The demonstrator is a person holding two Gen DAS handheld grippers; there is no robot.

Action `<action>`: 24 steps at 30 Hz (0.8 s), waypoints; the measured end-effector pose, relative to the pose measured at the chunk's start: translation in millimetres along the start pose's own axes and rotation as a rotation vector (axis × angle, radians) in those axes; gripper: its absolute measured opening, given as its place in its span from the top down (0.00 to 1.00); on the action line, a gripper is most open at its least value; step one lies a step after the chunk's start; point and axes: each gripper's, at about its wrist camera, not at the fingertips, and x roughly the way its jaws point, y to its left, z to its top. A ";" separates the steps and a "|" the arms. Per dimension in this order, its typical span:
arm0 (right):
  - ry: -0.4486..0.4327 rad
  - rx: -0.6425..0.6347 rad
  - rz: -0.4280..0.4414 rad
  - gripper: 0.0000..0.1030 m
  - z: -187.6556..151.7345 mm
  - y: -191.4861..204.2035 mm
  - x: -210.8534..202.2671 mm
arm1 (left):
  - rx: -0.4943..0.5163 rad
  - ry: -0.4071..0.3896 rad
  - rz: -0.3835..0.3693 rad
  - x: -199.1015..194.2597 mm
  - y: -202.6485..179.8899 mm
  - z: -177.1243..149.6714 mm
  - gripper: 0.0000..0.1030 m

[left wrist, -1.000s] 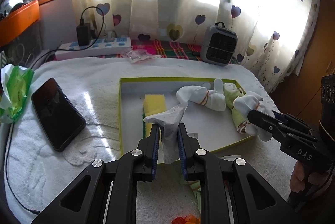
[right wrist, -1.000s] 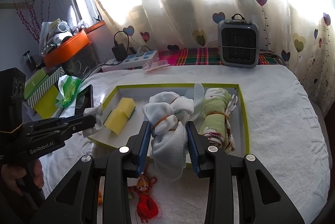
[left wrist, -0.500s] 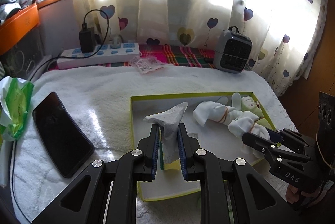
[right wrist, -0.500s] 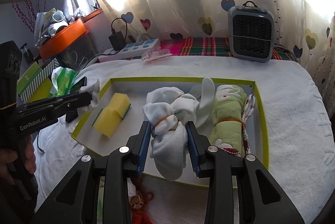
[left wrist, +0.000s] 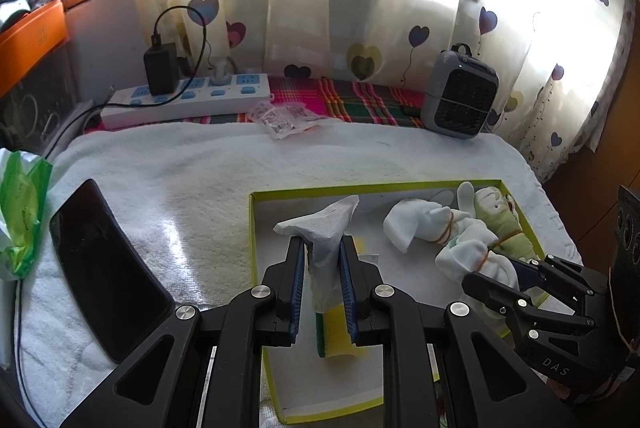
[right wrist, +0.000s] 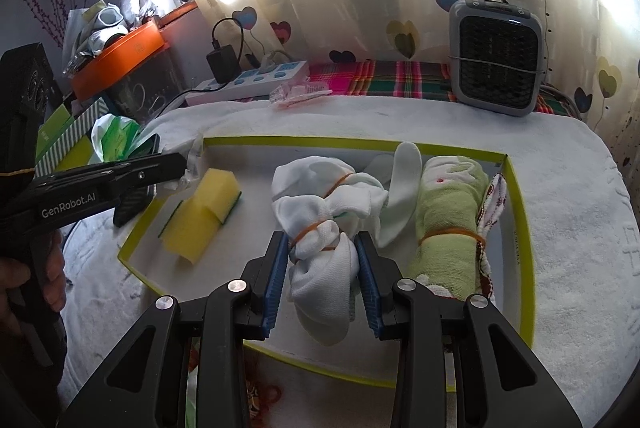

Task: Organize soft objects
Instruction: 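Carry the sock bundle into the box with right gripper while left carries the tissue packet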

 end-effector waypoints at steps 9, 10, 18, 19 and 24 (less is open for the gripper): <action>0.017 -0.036 -0.005 0.65 -0.3 4.6 6.3 | -0.019 0.022 0.005 12.7 6.1 1.7 0.84; 0.017 -0.039 -0.008 0.65 -0.5 5.0 6.6 | -0.019 0.025 0.005 14.1 6.5 1.5 0.84; 0.012 -0.059 -0.030 0.65 -1.9 7.2 9.0 | -0.038 0.029 -0.003 16.6 9.2 2.0 0.84; 0.011 -0.065 -0.035 0.65 -2.3 8.4 9.2 | -0.041 0.030 -0.005 16.7 9.9 2.1 0.84; 0.007 -0.073 -0.041 0.65 -3.4 9.7 9.4 | -0.041 0.029 0.002 17.3 10.6 2.0 0.80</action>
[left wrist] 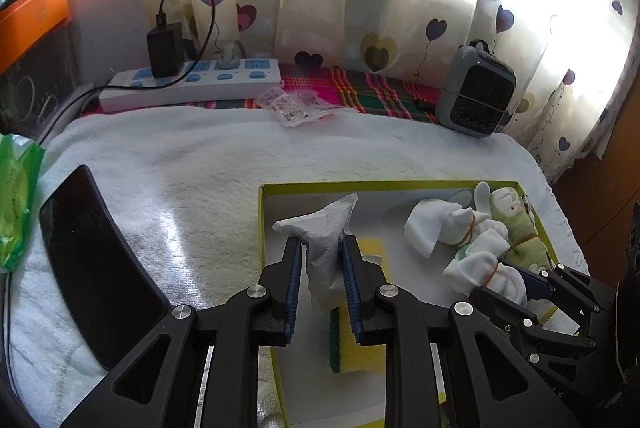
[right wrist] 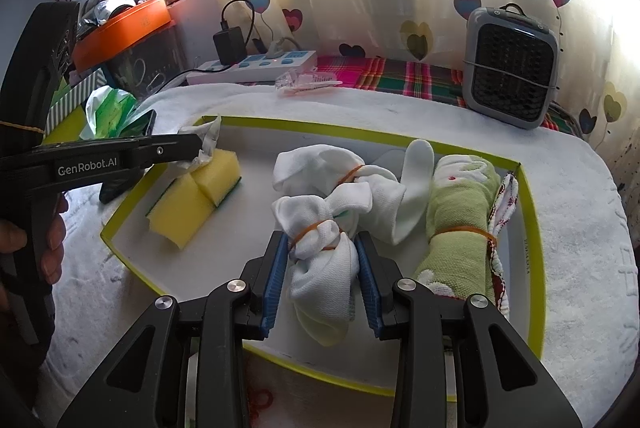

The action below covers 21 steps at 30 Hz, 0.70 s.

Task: Organize soft objects
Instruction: 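Carry the sock bundle into the box with right gripper while left carries the tissue packet, then open both grippers to release the sock bundle and tissue packet in the box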

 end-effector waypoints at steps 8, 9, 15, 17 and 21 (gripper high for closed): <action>-0.002 -0.016 -0.022 0.64 -1.5 2.3 0.1 | -0.002 -0.001 0.018 1.2 0.8 -0.8 0.74; -0.002 -0.020 -0.026 0.63 -1.7 2.7 0.3 | -0.004 -0.001 0.018 1.2 1.1 -1.1 0.74; -0.002 -0.039 -0.037 0.58 -3.6 6.4 0.3 | -0.005 -0.002 0.025 0.7 2.3 -1.3 0.70; -0.005 -0.039 -0.034 0.55 -3.7 6.9 -0.2 | -0.006 -0.002 0.023 0.6 2.4 -2.1 0.69; -0.006 -0.037 -0.036 0.54 -4.0 6.3 -0.2 | -0.005 -0.003 0.025 -0.1 2.8 -2.8 0.69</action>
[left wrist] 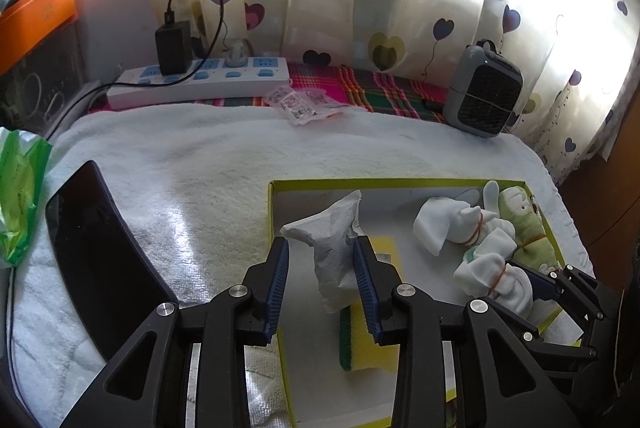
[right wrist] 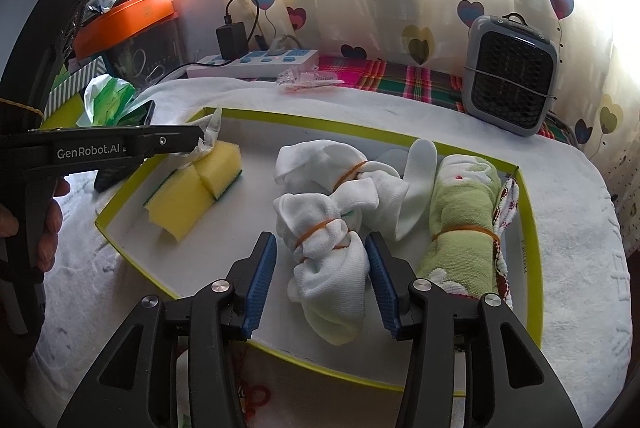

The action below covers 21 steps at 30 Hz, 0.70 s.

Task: Organize soft objects
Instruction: 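Open both grippers to release the sock bundle and tissue packet in the box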

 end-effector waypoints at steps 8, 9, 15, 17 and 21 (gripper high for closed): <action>-0.016 0.016 0.000 0.49 -0.6 -2.7 -4.8 | 0.005 -0.002 0.004 -1.4 -1.0 -3.1 0.66; -0.017 0.018 -0.001 0.49 -0.8 -2.9 -5.4 | 0.010 -0.005 0.009 -2.3 -2.3 -3.3 0.66; -0.020 0.027 -0.003 0.49 -1.4 -3.7 -6.9 | 0.018 -0.012 0.020 -8.4 -6.1 -7.5 0.64; -0.022 0.030 -0.002 0.49 -1.8 -4.0 -7.5 | 0.019 -0.012 0.021 -10.1 -6.5 -8.2 0.64; -0.026 0.037 -0.008 0.49 -3.0 -4.1 -9.5 | 0.019 -0.015 0.025 -14.3 -7.4 -10.8 0.64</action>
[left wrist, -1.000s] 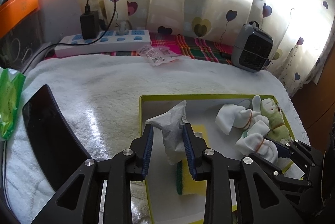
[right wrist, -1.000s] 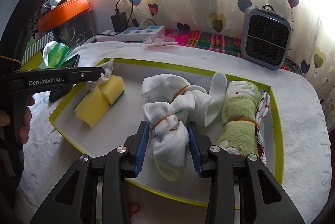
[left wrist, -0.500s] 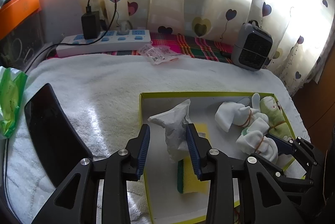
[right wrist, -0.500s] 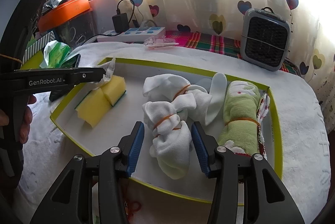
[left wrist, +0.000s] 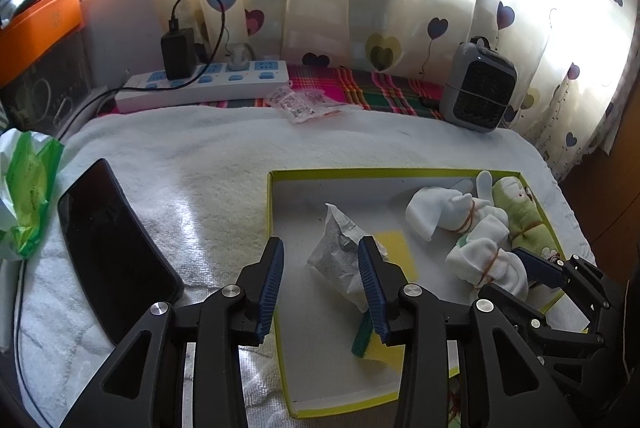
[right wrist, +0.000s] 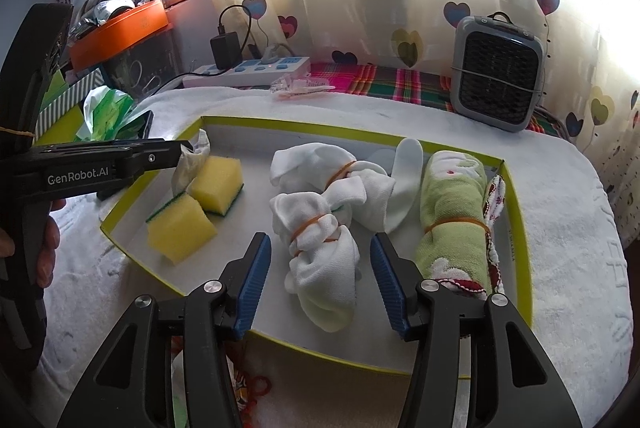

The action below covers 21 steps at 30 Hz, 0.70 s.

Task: Organize soft objects
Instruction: 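Open both grippers to release the sock bundle and tissue packet in the box, then withdraw both grippers from the box toward the red tassel and orange toy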

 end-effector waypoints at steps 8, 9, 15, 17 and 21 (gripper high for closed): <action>-0.015 0.011 -0.004 0.47 -1.9 1.2 -7.2 | -0.002 -0.006 -0.004 -8.5 -0.4 -2.8 0.64; -0.016 0.013 -0.004 0.46 -2.1 1.3 -7.8 | -0.004 -0.006 -0.005 -9.6 -0.4 -3.3 0.64; -0.024 0.021 -0.003 0.46 -3.7 2.1 -12.0 | -0.006 -0.008 -0.006 -14.7 -1.8 -6.8 0.64; -0.027 0.025 -0.002 0.46 -4.1 1.7 -13.5 | -0.003 -0.010 -0.001 -16.5 -2.3 -8.0 0.64; -0.034 0.031 0.000 0.46 -5.6 1.8 -17.6 | -0.001 -0.014 -0.001 -20.2 -2.9 -11.2 0.63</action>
